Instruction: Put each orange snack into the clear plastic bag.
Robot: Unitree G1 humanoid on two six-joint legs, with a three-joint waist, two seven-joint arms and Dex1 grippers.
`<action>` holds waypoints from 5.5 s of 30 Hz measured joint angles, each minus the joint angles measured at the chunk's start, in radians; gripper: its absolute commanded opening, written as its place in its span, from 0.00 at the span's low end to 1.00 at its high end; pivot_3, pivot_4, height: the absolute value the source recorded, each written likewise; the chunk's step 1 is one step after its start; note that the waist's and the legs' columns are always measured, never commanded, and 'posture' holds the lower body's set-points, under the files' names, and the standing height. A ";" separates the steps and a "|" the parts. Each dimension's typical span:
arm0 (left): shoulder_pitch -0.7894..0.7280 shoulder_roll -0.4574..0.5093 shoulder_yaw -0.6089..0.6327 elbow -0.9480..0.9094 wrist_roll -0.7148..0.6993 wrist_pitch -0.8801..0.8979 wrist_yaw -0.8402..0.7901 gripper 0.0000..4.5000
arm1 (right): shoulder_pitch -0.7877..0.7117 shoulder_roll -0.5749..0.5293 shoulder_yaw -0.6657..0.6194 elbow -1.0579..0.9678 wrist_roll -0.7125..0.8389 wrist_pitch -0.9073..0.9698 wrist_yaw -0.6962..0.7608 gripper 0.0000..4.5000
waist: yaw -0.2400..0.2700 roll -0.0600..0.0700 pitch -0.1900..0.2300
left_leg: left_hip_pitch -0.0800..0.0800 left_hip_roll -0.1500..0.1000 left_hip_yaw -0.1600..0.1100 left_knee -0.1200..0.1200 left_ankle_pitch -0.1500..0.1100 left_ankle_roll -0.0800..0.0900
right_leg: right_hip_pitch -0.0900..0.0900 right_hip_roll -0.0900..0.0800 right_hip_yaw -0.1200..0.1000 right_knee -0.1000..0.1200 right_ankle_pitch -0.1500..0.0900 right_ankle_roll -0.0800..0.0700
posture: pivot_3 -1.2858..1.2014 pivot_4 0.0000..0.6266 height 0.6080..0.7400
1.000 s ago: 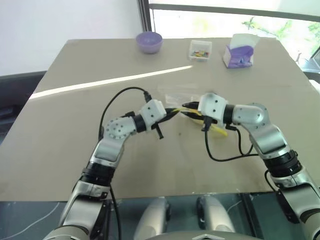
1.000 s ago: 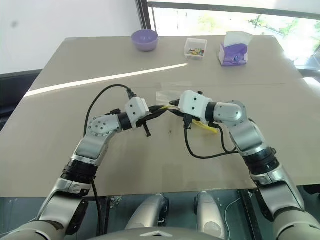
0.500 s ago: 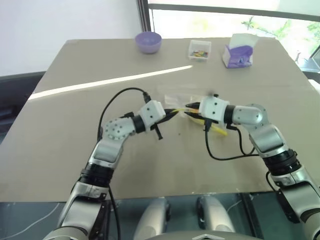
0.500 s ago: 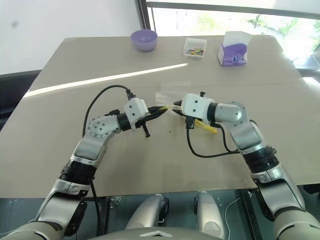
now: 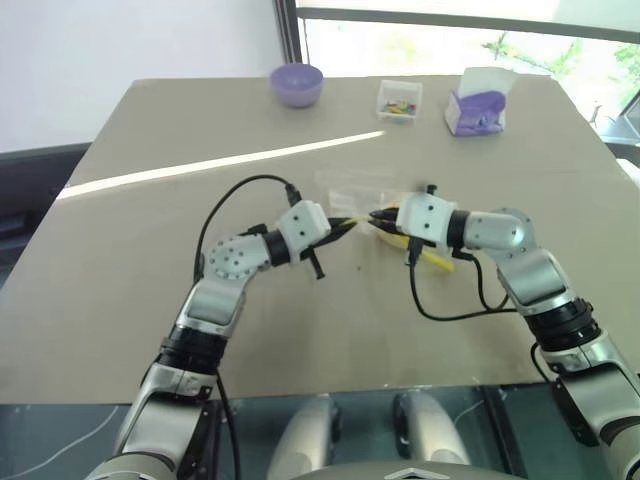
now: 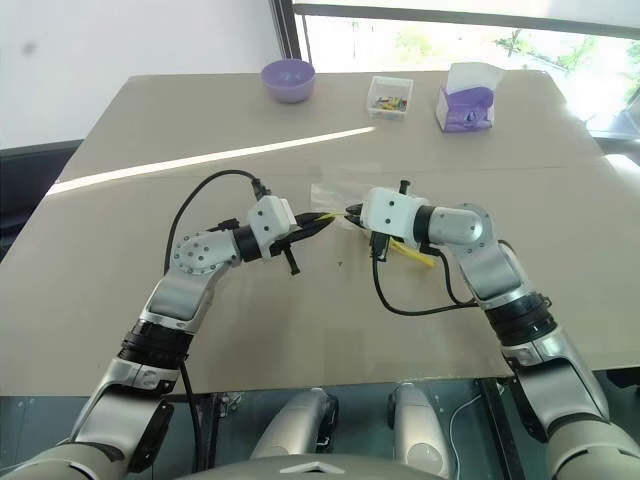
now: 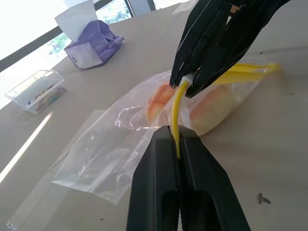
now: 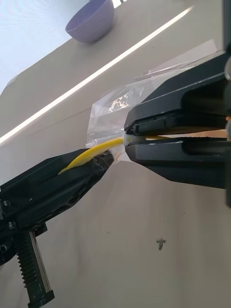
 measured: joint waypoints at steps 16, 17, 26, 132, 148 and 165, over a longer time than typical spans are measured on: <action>0.001 -0.013 0.066 0.034 -0.106 0.046 0.027 0.00 | 0.050 -0.086 0.006 0.011 -0.081 -0.064 -0.044 0.01 | 0.001 0.000 0.000 | 0.000 0.000 0.000 0.000 0.000 0.000 | 0.000 0.000 0.000 0.000 0.000 0.000 | 0.52 0.24 1.00; 0.000 -0.008 0.086 0.037 -0.109 0.046 0.034 0.00 | 0.064 -0.105 -0.001 0.019 -0.090 -0.061 -0.048 0.01 | 0.001 0.000 0.000 | 0.000 0.000 0.000 0.000 0.000 0.000 | 0.000 0.000 0.000 0.000 0.000 0.000 | 0.52 0.24 1.00; -0.001 -0.003 0.126 0.062 -0.113 0.046 0.047 0.00 | 0.122 -0.162 -0.047 0.037 -0.116 -0.048 -0.086 0.01 | 0.001 0.000 0.000 | 0.000 0.000 0.000 0.000 0.000 0.000 | 0.000 0.000 0.000 0.000 0.000 0.000 | 0.52 0.24 1.00; -0.085 0.024 -0.050 0.182 0.045 -0.167 -0.077 0.01 | 0.322 -0.305 -0.114 -0.099 -0.106 -0.051 -0.175 0.00 | 0.001 0.000 0.000 | 0.001 0.000 0.002 0.003 0.000 0.000 | 0.000 0.000 0.002 0.006 0.000 0.000 | 0.52 0.24 1.00; -0.086 0.024 -0.050 0.189 0.045 -0.171 -0.077 0.01 | 0.338 -0.334 -0.114 -0.078 -0.104 -0.065 -0.189 0.00 | 0.001 0.000 0.000 | 0.002 0.000 0.002 0.003 0.000 0.000 | 0.000 0.000 0.002 0.006 0.000 0.000 | 0.52 0.24 1.00; -0.070 0.046 0.024 0.188 0.042 -0.138 -0.045 0.00 | 0.460 -0.296 -0.223 -0.185 0.103 0.081 -0.065 0.54 | -0.002 0.000 0.000 | 0.003 0.000 0.003 0.004 -0.002 0.003 | 0.001 0.000 0.003 0.008 0.000 0.000 | 0.52 0.24 1.00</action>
